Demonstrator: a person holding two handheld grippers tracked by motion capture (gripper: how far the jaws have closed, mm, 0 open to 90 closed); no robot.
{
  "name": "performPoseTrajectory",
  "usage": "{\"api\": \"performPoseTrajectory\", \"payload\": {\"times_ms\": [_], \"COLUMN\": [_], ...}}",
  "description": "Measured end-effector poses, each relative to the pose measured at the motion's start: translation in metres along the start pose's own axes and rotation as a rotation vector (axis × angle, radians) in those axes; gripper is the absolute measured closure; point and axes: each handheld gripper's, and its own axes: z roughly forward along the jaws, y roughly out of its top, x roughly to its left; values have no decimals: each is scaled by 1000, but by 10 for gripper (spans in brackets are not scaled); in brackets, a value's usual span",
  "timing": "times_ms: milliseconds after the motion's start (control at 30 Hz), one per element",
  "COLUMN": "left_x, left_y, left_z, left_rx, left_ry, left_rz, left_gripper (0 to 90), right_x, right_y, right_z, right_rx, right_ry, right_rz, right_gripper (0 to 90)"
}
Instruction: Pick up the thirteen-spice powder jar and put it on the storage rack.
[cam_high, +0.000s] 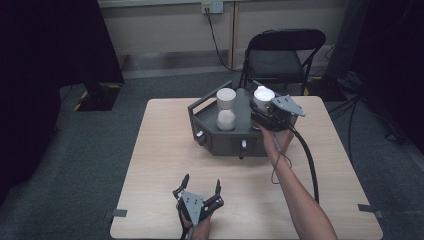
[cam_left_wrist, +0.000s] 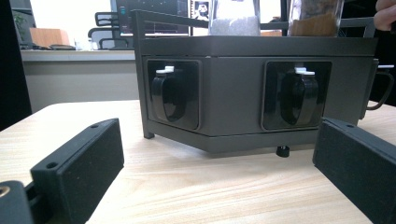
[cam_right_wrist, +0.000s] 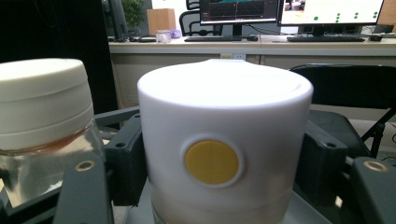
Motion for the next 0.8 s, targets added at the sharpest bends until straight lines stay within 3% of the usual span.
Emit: {"api": "performPoseTrajectory", "payload": {"times_ms": [133,433,633,800], "left_x": [0,0,0,0], "left_y": [0,0,0,0], "left_z": [0,0,0,0], "left_rx": [0,0,0,0], "left_ry": [0,0,0,0], "left_rz": [0,0,0,0], "left_gripper": [14,13,13,13], "right_x": [1,8,9,14], "right_y": [-3,-8,-8,-9], "right_z": [1,0,0,4], "right_rx": [5,0,0,31], "right_ry": [-5,-19,-22,-49], "right_rz": [9,-34,-35,-45], "right_gripper": [296,295,291,240]}}
